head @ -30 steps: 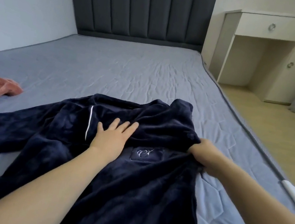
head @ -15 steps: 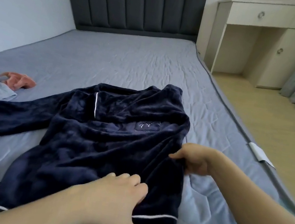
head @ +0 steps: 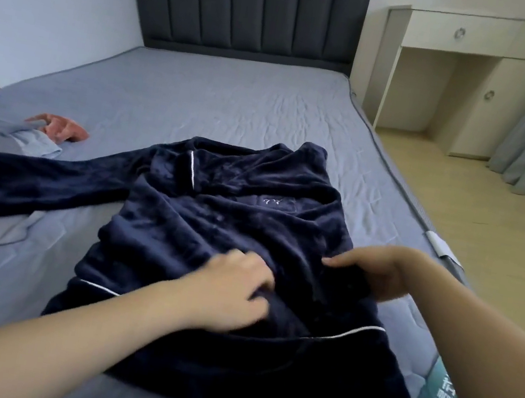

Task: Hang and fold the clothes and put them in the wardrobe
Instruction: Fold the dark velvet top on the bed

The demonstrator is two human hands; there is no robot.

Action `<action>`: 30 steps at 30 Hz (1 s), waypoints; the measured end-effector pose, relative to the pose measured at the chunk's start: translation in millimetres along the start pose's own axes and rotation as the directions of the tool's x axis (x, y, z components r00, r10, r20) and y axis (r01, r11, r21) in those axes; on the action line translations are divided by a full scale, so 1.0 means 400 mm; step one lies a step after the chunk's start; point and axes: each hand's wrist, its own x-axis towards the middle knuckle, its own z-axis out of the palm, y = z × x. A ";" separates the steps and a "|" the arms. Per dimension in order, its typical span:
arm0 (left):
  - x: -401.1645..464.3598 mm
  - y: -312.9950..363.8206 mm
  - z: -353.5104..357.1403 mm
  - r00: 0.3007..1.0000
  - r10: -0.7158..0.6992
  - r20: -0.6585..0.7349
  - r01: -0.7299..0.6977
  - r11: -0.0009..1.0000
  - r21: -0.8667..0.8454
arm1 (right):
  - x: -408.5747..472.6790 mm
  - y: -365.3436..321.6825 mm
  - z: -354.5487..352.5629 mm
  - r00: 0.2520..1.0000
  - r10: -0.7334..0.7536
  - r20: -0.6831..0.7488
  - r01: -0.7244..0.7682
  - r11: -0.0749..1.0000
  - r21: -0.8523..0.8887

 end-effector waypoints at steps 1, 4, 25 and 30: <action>-0.015 -0.070 0.009 0.980 -0.166 -0.111 0.171 0.984 0.042 | 0.004 0.008 0.002 0.998 0.018 0.052 -0.018 1.000 0.010; -0.076 -0.271 0.018 0.670 -0.736 -0.097 0.728 0.677 -0.103 | 0.007 0.019 0.004 0.980 0.152 -0.131 -0.180 0.954 -0.241; -0.414 -0.445 -0.010 0.551 -0.232 0.801 0.799 -0.130 -0.587 | 0.259 -0.360 0.504 0.824 -0.286 -0.489 -0.355 0.412 -0.839; -0.426 -0.697 -0.045 0.509 -0.668 0.542 0.489 -0.294 -0.821 | 0.271 -0.546 0.667 0.789 -0.491 -0.369 -0.270 0.262 -0.926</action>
